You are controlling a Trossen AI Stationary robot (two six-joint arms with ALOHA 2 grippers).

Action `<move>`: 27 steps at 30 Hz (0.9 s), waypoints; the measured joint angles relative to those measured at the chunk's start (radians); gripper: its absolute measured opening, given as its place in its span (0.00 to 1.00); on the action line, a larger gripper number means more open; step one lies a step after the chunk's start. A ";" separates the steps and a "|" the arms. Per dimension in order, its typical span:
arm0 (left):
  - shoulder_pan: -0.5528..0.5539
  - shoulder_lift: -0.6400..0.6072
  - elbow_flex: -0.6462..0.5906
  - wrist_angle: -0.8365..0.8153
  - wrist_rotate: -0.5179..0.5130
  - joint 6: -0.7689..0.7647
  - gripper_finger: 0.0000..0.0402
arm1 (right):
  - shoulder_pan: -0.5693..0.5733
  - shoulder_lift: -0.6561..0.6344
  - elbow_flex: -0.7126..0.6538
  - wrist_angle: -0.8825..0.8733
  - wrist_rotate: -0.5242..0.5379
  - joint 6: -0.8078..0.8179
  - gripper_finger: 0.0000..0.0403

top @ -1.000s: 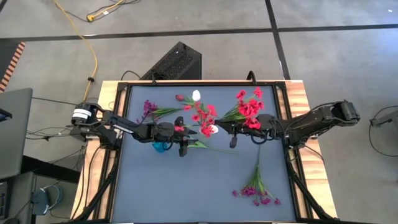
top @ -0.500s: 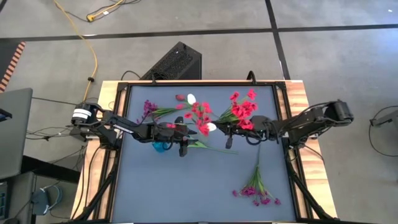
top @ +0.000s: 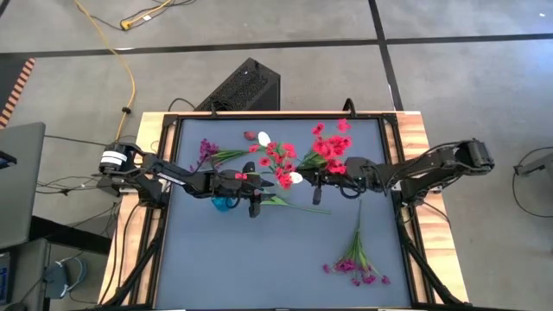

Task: Sort flowers into vase by color
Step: Put the red flowers into the transparent vase

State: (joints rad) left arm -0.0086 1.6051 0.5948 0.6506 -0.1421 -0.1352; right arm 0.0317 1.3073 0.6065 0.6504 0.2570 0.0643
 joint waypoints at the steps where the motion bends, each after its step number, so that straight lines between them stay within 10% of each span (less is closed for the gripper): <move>1: 0.000 0.000 0.000 0.001 0.000 0.000 0.41 | -0.003 0.006 0.019 -0.031 -0.002 0.000 0.06; 27: 0.000 0.000 0.000 0.016 0.006 -0.001 0.41 | -0.008 0.201 0.133 -0.146 -0.026 0.033 0.08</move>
State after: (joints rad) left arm -0.0086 1.6054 0.5953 0.6670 -0.1364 -0.1361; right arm 0.0235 1.5087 0.7399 0.5041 0.2314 0.0975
